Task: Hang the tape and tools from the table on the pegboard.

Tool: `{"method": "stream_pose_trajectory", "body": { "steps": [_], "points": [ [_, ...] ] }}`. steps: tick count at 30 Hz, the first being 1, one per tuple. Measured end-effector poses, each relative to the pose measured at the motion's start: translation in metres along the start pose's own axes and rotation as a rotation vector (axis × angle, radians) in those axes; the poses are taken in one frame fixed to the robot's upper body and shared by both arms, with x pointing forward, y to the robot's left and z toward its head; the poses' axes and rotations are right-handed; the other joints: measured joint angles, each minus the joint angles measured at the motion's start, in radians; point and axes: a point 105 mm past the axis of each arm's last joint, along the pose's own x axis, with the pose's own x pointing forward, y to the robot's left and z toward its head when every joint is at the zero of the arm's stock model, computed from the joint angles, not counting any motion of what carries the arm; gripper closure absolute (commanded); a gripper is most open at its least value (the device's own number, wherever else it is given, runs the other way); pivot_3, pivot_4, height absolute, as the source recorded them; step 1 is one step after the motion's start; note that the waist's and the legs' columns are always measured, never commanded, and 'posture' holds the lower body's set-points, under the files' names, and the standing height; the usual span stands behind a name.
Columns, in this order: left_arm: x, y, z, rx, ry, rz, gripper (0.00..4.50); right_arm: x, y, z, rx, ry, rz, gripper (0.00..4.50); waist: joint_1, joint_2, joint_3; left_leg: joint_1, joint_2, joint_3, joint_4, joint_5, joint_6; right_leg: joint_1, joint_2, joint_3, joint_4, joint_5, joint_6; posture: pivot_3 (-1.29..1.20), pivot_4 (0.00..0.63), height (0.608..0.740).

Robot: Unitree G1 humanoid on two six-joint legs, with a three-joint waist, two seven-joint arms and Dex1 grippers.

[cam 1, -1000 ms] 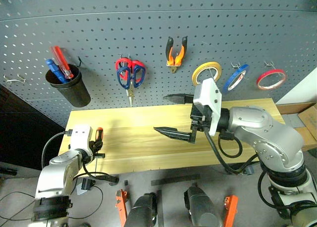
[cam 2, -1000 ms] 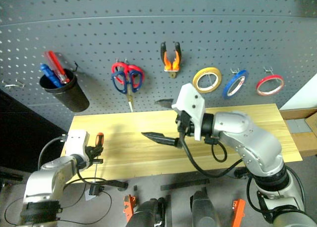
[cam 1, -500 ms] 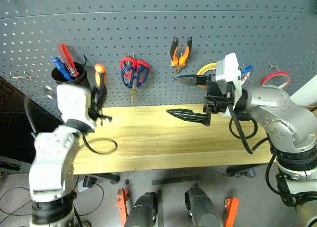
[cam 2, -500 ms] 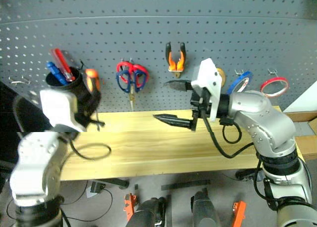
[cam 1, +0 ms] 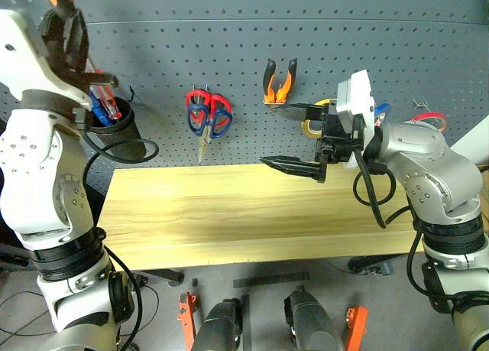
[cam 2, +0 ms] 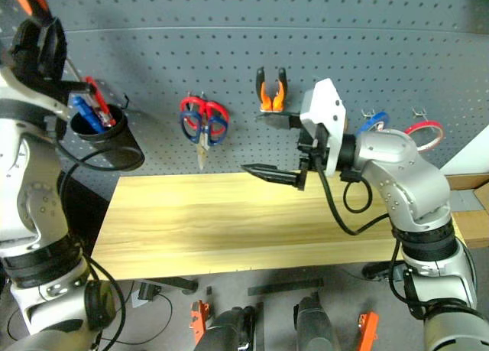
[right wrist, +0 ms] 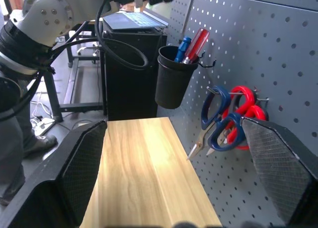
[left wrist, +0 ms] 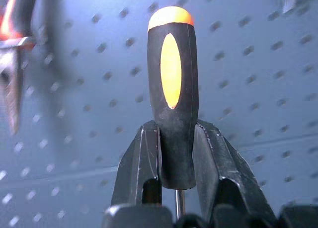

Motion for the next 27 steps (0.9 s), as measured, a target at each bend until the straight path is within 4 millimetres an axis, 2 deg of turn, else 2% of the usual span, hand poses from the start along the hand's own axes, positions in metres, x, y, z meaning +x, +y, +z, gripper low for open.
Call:
{"method": "stream_pose_trajectory", "body": {
  "steps": [4,8,17,23,27],
  "points": [
    [-0.002,0.020,-0.027,0.008,0.070,0.046,3.95,0.004,-0.001,0.007,-0.015,-0.020,0.008,0.00,0.002,-0.002,-0.002,0.000,0.000,-0.001,0.001,0.001,-0.001,-0.001,0.000,-0.001,0.001,0.000,0.000,-0.12,0.161,0.740],
    [-0.002,0.023,-0.046,0.004,0.094,0.054,3.95,0.007,-0.001,0.012,-0.024,-0.035,0.008,0.00,0.006,-0.007,-0.005,0.000,0.000,-0.002,0.001,0.001,-0.001,0.000,0.000,-0.001,0.000,0.000,0.000,-0.13,0.161,0.740],
    [-0.001,0.011,-0.054,0.012,0.072,0.029,3.95,0.010,0.002,0.021,-0.038,-0.057,0.009,0.00,-0.005,-0.007,-0.005,0.000,0.000,-0.002,0.001,0.001,-0.001,-0.001,0.000,-0.001,0.001,0.000,0.000,-0.15,0.166,0.740],
    [-0.010,0.010,-0.070,-0.002,0.123,0.035,1.86,0.010,0.004,0.023,-0.029,-0.068,0.017,0.00,-0.024,-0.008,-0.006,-0.001,0.000,-0.002,0.002,0.001,-0.001,0.000,0.000,0.000,0.002,0.000,0.000,-0.15,0.166,0.740],
    [-0.013,0.012,-0.068,0.001,0.118,0.065,0.51,0.010,0.004,0.023,-0.029,-0.067,0.015,0.00,-0.025,-0.008,-0.007,-0.001,0.000,-0.002,0.002,0.001,-0.001,0.000,0.000,0.000,0.002,0.000,0.000,-0.13,0.156,0.740]
  ]
}}
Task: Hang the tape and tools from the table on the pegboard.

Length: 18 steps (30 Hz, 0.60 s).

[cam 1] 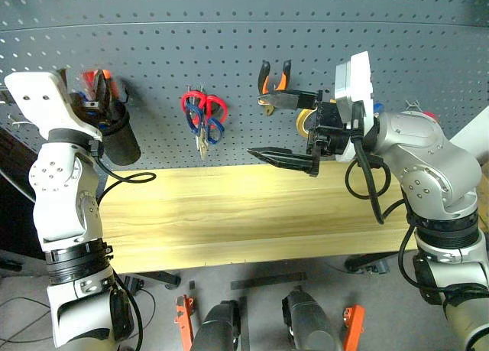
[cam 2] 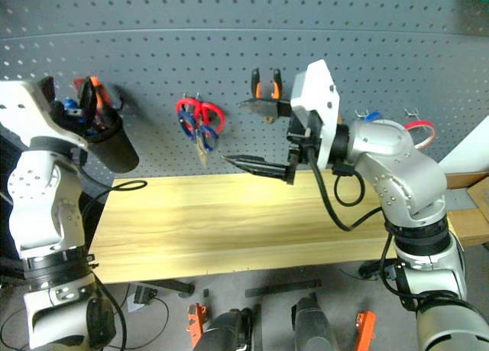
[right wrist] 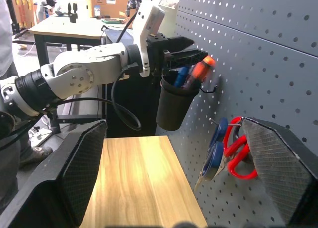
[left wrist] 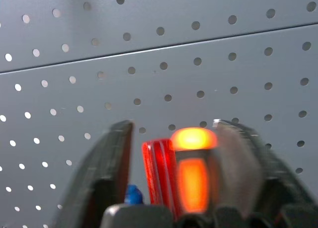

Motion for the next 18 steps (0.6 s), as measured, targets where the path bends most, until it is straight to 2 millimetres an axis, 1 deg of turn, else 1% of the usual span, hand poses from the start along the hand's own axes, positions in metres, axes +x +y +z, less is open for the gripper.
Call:
{"method": "stream_pose_trajectory", "body": {
  "steps": [1,2,4,5,6,8,9,10,11,12,14,15,17,18],
  "points": [
    [0.000,0.001,0.002,0.004,-0.008,0.008,0.13,-0.001,0.000,0.000,-0.001,0.003,-0.001,0.00,0.000,0.000,0.000,0.000,0.000,0.000,0.000,0.000,0.000,0.000,0.000,0.000,0.000,0.000,0.000,-0.12,0.155,0.740],
    [-0.001,0.001,0.006,0.007,-0.021,0.013,0.02,-0.002,-0.001,0.000,-0.003,0.007,-0.004,0.00,0.000,0.000,0.000,0.000,0.000,0.000,0.000,0.000,0.000,0.000,0.000,0.000,0.000,0.000,0.000,-0.12,0.155,0.740],
    [-0.001,-0.004,0.020,0.025,-0.061,-0.016,0.02,-0.008,-0.003,0.000,0.002,0.012,-0.019,0.00,0.001,-0.001,-0.001,-0.001,0.000,-0.001,0.000,0.000,0.000,0.000,0.000,0.000,0.000,0.000,0.000,-0.10,0.152,0.740],
    [0.000,-0.013,0.034,0.046,-0.097,-0.071,0.02,-0.017,-0.005,-0.001,0.017,0.023,-0.037,0.00,0.003,-0.002,-0.002,-0.001,0.000,-0.002,0.001,0.000,0.000,0.000,0.000,0.000,0.000,0.000,0.000,-0.10,0.152,0.740],
    [-0.001,-0.017,0.046,0.057,-0.130,-0.105,0.02,-0.022,-0.006,-0.003,0.029,0.031,-0.048,0.00,0.005,-0.003,-0.003,-0.001,0.000,-0.002,0.001,0.000,0.000,0.000,0.000,0.000,0.000,0.000,0.000,-0.10,0.151,0.740],
    [-0.005,-0.033,0.071,0.050,-0.191,-0.201,0.02,-0.031,-0.005,-0.005,0.056,0.044,-0.058,0.00,0.010,-0.001,-0.007,-0.001,-0.001,-0.002,0.000,0.000,0.000,0.000,0.000,0.000,-0.001,0.000,0.000,-0.09,0.147,0.740],
    [-0.009,-0.042,0.077,0.042,-0.200,-0.250,0.02,-0.034,-0.003,-0.006,0.062,0.052,-0.060,0.00,0.012,0.000,-0.010,-0.001,-0.001,-0.001,0.000,0.000,0.000,0.001,0.000,0.001,-0.001,0.000,0.000,-0.08,0.143,0.740],
    [-0.014,-0.052,0.078,0.034,-0.189,-0.308,0.02,-0.038,-0.002,-0.007,0.072,0.060,-0.065,0.00,0.015,0.002,-0.015,-0.001,-0.001,-0.001,0.000,0.000,0.000,0.001,0.000,0.001,-0.001,0.000,0.000,-0.08,0.141,0.740],
    [-0.022,-0.060,0.073,0.021,-0.157,-0.360,0.02,-0.044,-0.002,-0.009,0.080,0.074,-0.082,0.00,0.015,0.004,-0.021,0.000,-0.001,0.000,-0.002,0.000,0.000,0.001,0.000,0.002,-0.001,0.000,0.000,-0.08,0.139,0.740],
    [-0.032,-0.065,0.063,0.008,-0.104,-0.401,0.02,-0.051,-0.003,-0.011,0.091,0.088,-0.108,0.00,0.015,0.006,-0.025,0.001,-0.001,-0.001,-0.003,0.000,0.000,0.001,0.000,0.004,-0.001,0.000,0.000,-0.08,0.137,0.740],
    [-0.047,-0.069,0.035,-0.021,0.037,-0.437,0.02,-0.066,-0.008,-0.018,0.105,0.124,-0.178,0.00,0.016,0.008,-0.028,0.002,0.000,-0.001,-0.002,0.000,0.000,0.001,0.001,0.004,0.001,0.000,0.000,-0.09,0.129,0.740],
    [-0.052,-0.067,0.021,-0.037,0.097,-0.421,0.02,-0.070,-0.007,-0.023,0.112,0.144,-0.195,0.00,0.017,0.008,-0.030,0.003,0.000,-0.001,-0.001,0.000,0.000,0.001,0.002,0.004,0.003,0.000,0.000,-0.09,0.126,0.740],
    [-0.068,-0.057,-0.017,-0.056,0.255,-0.364,0.02,-0.073,0.002,-0.043,0.103,0.224,-0.214,0.00,0.021,0.009,-0.039,0.005,0.001,-0.001,-0.001,0.000,-0.001,0.001,0.002,0.005,0.006,0.000,0.000,-0.09,0.119,0.740],
    [-0.074,-0.053,-0.029,-0.057,0.308,-0.340,0.02,-0.072,0.005,-0.050,0.104,0.248,-0.212,0.00,0.024,0.008,-0.040,0.005,0.001,0.000,-0.001,0.000,-0.001,0.001,0.002,0.005,0.008,0.000,0.000,-0.09,0.115,0.740]
  ]
}}
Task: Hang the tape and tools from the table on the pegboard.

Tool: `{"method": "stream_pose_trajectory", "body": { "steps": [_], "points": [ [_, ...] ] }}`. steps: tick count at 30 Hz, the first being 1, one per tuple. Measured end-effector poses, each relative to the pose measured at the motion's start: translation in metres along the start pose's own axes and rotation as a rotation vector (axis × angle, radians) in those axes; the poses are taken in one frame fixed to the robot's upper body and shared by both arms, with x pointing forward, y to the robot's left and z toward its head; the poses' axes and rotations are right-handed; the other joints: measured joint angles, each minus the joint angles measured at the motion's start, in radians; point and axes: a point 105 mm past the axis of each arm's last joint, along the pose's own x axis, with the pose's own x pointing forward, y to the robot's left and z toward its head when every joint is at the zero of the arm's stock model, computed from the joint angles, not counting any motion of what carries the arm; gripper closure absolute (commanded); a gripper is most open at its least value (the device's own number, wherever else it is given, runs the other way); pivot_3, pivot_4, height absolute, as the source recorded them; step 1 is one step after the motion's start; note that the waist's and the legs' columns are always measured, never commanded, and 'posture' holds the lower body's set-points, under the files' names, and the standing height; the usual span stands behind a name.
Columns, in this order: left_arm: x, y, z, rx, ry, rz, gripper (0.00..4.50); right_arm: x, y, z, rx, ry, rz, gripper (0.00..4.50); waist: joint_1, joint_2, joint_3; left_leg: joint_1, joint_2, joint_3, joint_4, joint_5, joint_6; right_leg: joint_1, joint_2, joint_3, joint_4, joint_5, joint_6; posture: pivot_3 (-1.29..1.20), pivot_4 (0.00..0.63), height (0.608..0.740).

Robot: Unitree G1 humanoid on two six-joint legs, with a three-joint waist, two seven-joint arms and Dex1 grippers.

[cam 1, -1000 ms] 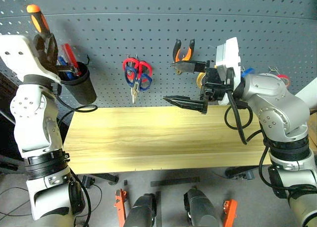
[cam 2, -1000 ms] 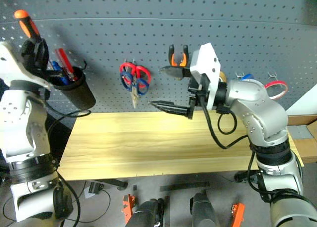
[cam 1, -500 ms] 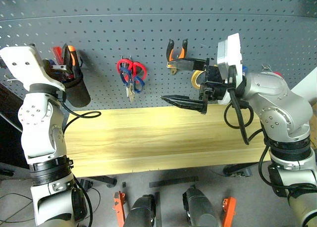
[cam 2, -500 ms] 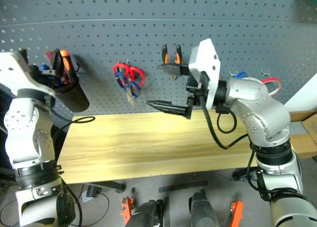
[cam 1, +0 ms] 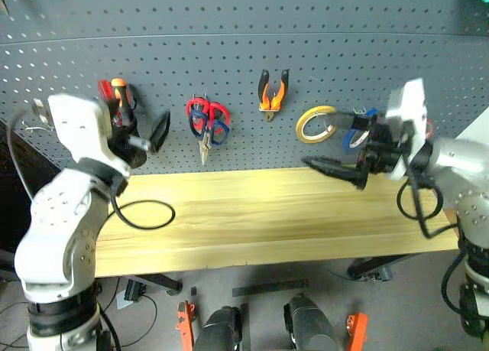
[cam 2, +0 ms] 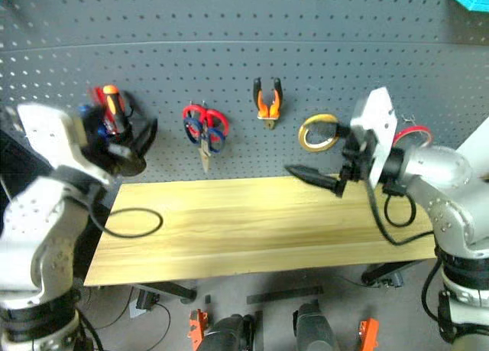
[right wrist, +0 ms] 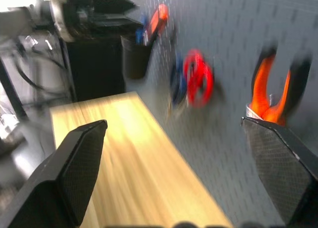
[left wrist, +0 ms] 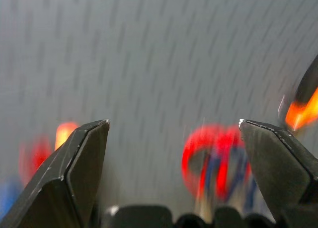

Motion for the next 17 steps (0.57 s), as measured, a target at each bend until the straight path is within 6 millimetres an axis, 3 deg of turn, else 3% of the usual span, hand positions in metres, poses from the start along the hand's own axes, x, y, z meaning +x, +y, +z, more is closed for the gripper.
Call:
{"method": "stream_pose_trajectory", "body": {
  "steps": [6,14,17],
  "points": [
    [-0.015,-0.001,-0.042,0.008,0.125,0.060,0.02,0.017,0.013,-0.023,0.015,-0.009,-0.046,0.00,0.035,-0.002,-0.020,0.006,0.000,-0.001,0.001,0.000,0.000,0.004,0.000,0.000,0.002,0.002,-0.003,-0.10,0.089,0.740],
    [-0.037,-0.009,-0.111,-0.003,0.316,0.066,0.02,0.009,0.016,-0.121,0.143,0.078,-0.362,0.00,0.067,0.000,-0.057,0.021,0.000,-0.002,-0.003,-0.001,0.001,0.020,0.001,-0.001,-0.011,0.004,-0.002,-0.12,0.060,0.740],
    [-0.036,-0.007,-0.123,0.006,0.332,0.081,0.02,0.001,0.014,-0.151,0.138,0.111,-0.514,0.00,0.065,0.001,-0.071,0.022,0.000,-0.002,-0.003,0.000,0.000,0.020,0.002,0.000,-0.010,0.004,-0.003,-0.13,0.047,0.740]
  ]
}}
